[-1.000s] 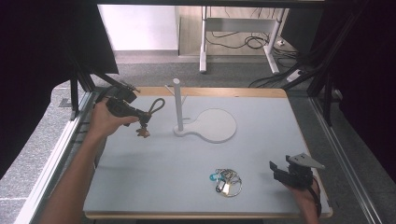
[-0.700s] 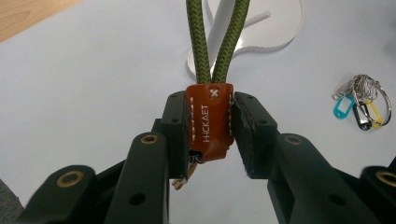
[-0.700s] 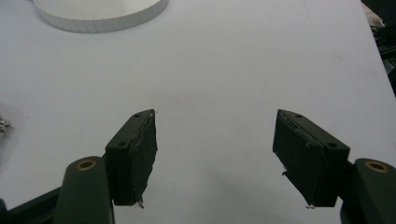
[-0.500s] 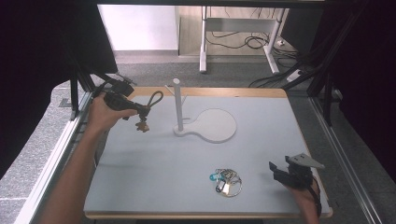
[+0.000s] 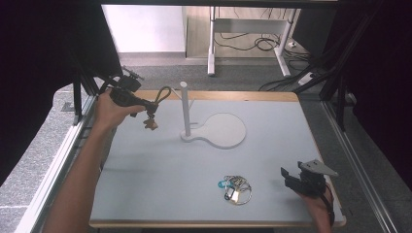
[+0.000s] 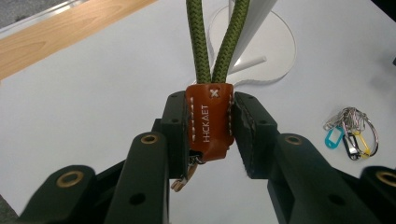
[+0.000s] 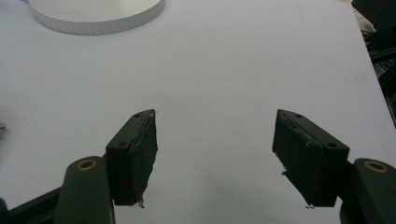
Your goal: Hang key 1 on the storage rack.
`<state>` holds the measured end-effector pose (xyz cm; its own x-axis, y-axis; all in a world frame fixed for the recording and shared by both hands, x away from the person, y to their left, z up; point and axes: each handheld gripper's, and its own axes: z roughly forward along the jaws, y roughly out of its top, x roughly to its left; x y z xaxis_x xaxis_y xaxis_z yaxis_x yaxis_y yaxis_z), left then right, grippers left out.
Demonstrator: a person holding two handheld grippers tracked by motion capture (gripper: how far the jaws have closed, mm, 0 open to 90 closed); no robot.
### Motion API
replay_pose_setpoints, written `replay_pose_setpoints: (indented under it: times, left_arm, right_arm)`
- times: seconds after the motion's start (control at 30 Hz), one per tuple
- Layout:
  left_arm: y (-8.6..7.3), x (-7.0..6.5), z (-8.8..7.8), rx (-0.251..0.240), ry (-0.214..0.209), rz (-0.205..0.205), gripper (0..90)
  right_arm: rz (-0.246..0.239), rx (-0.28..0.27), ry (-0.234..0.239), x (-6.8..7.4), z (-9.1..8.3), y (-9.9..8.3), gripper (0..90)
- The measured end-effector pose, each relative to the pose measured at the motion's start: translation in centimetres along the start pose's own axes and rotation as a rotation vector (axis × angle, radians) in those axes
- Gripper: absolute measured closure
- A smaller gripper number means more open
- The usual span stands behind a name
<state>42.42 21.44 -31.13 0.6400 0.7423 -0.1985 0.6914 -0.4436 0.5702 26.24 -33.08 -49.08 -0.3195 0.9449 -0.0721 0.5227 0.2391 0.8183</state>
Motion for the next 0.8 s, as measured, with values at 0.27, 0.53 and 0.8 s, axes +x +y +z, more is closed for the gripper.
replay_pose_setpoints:
  times: [0.27,0.53,0.8]
  left_arm:
    - [0.6,0.5,0.6,-0.006,-0.017,-0.017,67.3]
    - [1.0,0.6,1.3,-0.011,-0.018,-0.023,67.3]
    - [1.5,0.7,1.7,0.008,-0.028,-0.015,67.3]
  right_arm:
    - [-0.006,0.008,0.004,0.1,0.2,0.0,30.7]
    - [0.017,-0.002,-0.011,-0.4,-0.2,0.0,31.1]
    - [0.023,0.000,-0.012,-0.4,-0.2,0.0,31.2]
